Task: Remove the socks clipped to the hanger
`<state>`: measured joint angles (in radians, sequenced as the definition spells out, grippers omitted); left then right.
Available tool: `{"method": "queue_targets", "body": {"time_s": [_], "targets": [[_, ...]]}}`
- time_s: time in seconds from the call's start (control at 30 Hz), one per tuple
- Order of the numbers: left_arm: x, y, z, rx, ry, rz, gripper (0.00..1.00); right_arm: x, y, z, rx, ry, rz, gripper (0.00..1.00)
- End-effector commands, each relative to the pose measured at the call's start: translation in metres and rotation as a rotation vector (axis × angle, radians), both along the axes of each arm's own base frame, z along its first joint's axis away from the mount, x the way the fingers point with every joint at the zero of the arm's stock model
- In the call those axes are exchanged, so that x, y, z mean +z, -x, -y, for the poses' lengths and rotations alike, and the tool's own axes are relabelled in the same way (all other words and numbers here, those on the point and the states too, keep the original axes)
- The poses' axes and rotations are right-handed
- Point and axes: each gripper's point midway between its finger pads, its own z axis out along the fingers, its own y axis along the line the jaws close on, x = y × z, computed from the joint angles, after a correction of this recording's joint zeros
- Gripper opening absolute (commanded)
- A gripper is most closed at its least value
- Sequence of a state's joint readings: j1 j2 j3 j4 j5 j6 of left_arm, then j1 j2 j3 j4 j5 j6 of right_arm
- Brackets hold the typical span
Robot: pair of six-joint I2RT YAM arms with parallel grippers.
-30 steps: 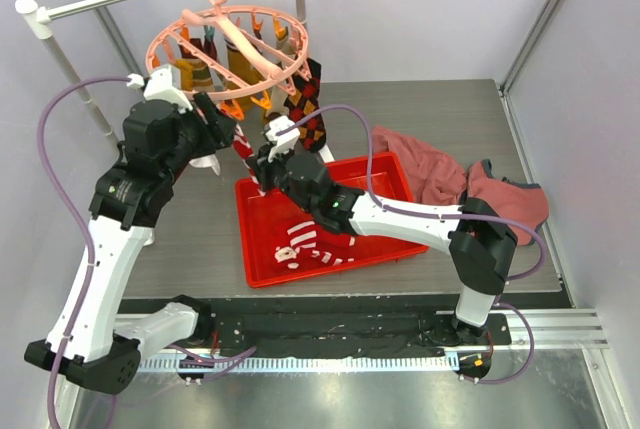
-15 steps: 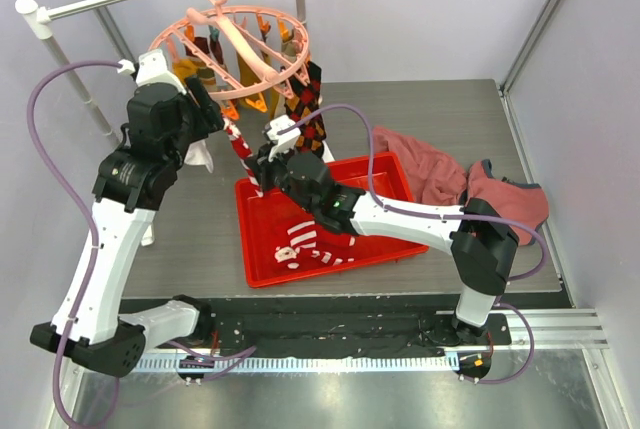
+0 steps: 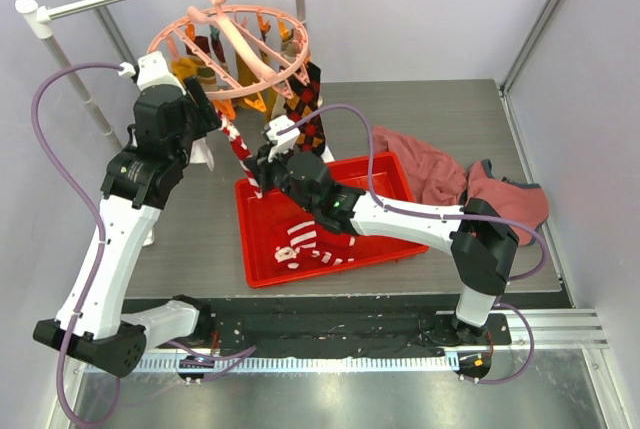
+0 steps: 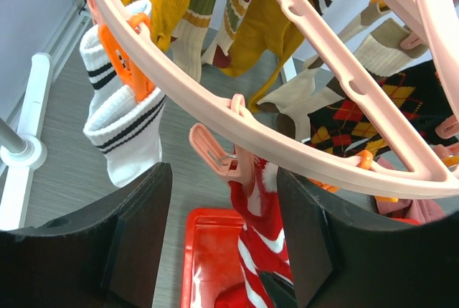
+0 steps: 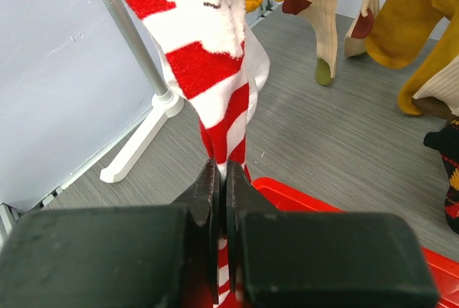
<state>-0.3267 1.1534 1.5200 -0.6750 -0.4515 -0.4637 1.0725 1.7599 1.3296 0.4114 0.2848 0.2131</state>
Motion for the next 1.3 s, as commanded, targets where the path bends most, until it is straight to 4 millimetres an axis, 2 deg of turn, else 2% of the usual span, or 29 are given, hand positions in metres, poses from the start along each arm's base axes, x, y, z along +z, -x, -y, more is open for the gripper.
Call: {"method": "queue_targets", "body": {"time_s": [0.0, 0.33, 0.37, 0.6, 0.63, 0.8, 0.83, 0.9, 0.93, 1.0, 1.13, 1.27], "targets": [[0.022, -0.005, -0.007, 0.024, 0.052, 0.095, 0.63, 0.044, 0.006, 0.005, 0.012, -0.097, 0.045, 0.01], [0.024, -0.011, -0.005, -0.028, 0.158, 0.136, 0.66, 0.043, 0.009, 0.005, 0.026, -0.088, 0.038, 0.01], [0.020, -0.013, -0.005, -0.043, 0.167, 0.131, 0.66, 0.043, 0.009, 0.004, 0.027, -0.086, 0.037, 0.01], [0.020, -0.018, -0.008, -0.067, 0.217, 0.170, 0.60, 0.043, 0.010, 0.005, 0.041, -0.077, 0.034, 0.01], [0.023, -0.019, -0.009, -0.064, 0.216, 0.176, 0.58, 0.043, 0.010, 0.005, 0.042, -0.077, 0.034, 0.01], [0.025, -0.022, -0.010, -0.061, 0.214, 0.178, 0.35, 0.043, 0.009, 0.005, 0.044, -0.074, 0.031, 0.01], [0.026, -0.022, -0.010, -0.063, 0.215, 0.182, 0.28, 0.043, 0.010, 0.004, 0.047, -0.075, 0.032, 0.01], [0.026, -0.022, -0.010, -0.064, 0.216, 0.182, 0.20, 0.044, 0.010, 0.005, 0.044, -0.075, 0.032, 0.01], [0.027, -0.022, -0.009, -0.067, 0.216, 0.183, 0.12, 0.043, 0.010, 0.004, 0.045, -0.076, 0.027, 0.01], [0.026, -0.023, -0.008, -0.071, 0.217, 0.177, 0.02, 0.042, 0.010, 0.005, 0.044, -0.075, 0.021, 0.01], [0.024, -0.024, -0.005, -0.088, 0.218, 0.164, 0.00, 0.042, 0.012, 0.008, 0.041, -0.074, -0.006, 0.01], [0.021, -0.024, 0.000, -0.122, 0.209, 0.146, 0.00, 0.025, 0.016, 0.024, 0.006, -0.017, -0.088, 0.01]]}}
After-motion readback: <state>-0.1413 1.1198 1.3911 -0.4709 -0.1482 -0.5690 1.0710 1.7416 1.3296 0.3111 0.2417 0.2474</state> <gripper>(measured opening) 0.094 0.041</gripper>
